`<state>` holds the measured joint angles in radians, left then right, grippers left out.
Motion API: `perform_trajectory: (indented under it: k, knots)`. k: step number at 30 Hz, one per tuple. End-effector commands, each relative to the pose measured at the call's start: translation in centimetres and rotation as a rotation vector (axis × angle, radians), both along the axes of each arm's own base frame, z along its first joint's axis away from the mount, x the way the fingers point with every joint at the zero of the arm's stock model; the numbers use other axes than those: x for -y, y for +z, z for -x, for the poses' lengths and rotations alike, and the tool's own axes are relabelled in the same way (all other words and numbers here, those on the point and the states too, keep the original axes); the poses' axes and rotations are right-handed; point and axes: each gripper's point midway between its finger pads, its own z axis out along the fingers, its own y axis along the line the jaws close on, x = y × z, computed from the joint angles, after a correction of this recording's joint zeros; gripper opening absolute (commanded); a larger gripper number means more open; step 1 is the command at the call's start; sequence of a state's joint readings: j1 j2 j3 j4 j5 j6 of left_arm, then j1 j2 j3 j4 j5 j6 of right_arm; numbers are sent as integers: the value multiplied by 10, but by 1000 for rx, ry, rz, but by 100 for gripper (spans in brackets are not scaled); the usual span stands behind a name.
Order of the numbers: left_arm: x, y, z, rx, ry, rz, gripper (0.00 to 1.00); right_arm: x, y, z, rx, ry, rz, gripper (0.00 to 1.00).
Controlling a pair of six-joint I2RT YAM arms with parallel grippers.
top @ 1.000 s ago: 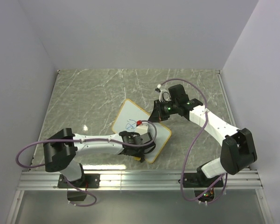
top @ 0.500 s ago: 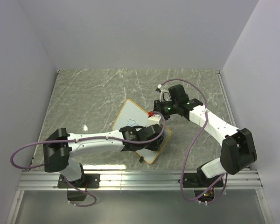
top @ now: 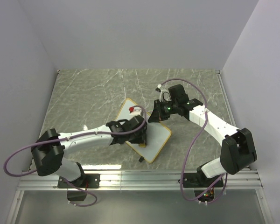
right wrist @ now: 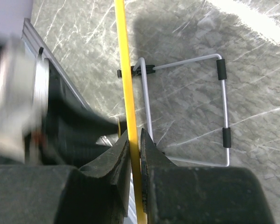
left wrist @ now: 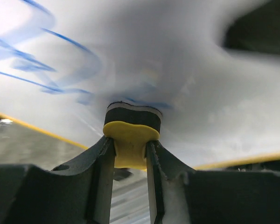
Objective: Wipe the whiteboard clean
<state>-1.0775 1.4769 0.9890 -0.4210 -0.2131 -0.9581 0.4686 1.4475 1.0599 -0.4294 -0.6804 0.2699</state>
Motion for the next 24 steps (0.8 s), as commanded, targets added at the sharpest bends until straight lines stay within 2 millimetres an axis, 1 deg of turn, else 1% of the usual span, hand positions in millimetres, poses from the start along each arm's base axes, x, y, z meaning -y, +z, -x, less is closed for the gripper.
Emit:
perform_trajectory:
  k: [1, 2, 3, 4, 5, 6, 7, 8, 9, 10, 11, 12, 13, 15, 16, 18, 19, 20, 21, 22, 23, 24]
  knots:
    - [-36, -16, -49, 23, 151, -60, 0, 3, 7, 17, -91, -41, 10, 0]
    - [-40, -18, -57, 27, 152, -78, 0, 3, 7, 17, -90, -39, 11, 0]
    - [-37, -16, -61, 34, 142, -78, 0, 3, 7, 17, -89, -40, 14, 0]
    - [-27, -2, -70, 59, 130, -58, 0, 4, 8, 17, -85, -43, 13, 0]
    - [-18, -3, -71, 64, 84, -74, 0, 4, 8, 17, -88, -41, 15, 0]
    - [1, 19, -78, 101, 52, -32, 0, 4, 8, 16, -86, -46, 17, 0]
    - [14, 28, -76, 125, 2, -27, 0, 4, 9, 16, -85, -45, 18, 0]
    - [32, 29, -67, 130, -51, -28, 0, 4, 8, 16, -87, -45, 18, 0]
    - [45, 35, -64, 140, -82, -16, 0, 4, 7, 16, -91, -43, 21, 0]
    - [62, 44, -62, 151, -117, -3, 0, 4, 7, 16, -90, -44, 24, 0]
    - [75, 49, -53, 158, -151, 7, 0, 4, 7, 15, -90, -43, 26, 0]
    - [84, 58, -52, 167, -160, 28, 0, 4, 9, 14, -88, -43, 23, 0]
    - [89, 58, -50, 166, -166, 36, 0, 4, 8, 14, -88, -44, 28, 0]
    - [89, 62, -49, 169, -169, 51, 0, 4, 9, 14, -83, -44, 28, 0]
    - [87, 70, -51, 188, -160, 69, 0, 4, 8, 14, -85, -43, 29, 0]
    - [76, 74, -59, 193, -127, 79, 0, 4, 7, 15, -86, -42, 27, 0]
    - [69, 84, -63, 205, -105, 101, 0, 4, 6, 15, -90, -42, 29, 0]
    - [58, 87, -76, 212, -65, 105, 0, 4, 4, 16, -94, -42, 29, 0]
    - [48, 82, -82, 207, -38, 95, 0, 4, 3, 16, -95, -44, 30, 0]
    - [31, 85, -97, 210, 15, 99, 0, 4, 3, 17, -98, -44, 29, 0]
    - [21, 77, -102, 196, 34, 87, 0, 5, 2, 17, -101, -44, 31, 0]
    - [12, 75, -108, 194, 53, 85, 0, 5, 2, 16, -101, -47, 31, 0]
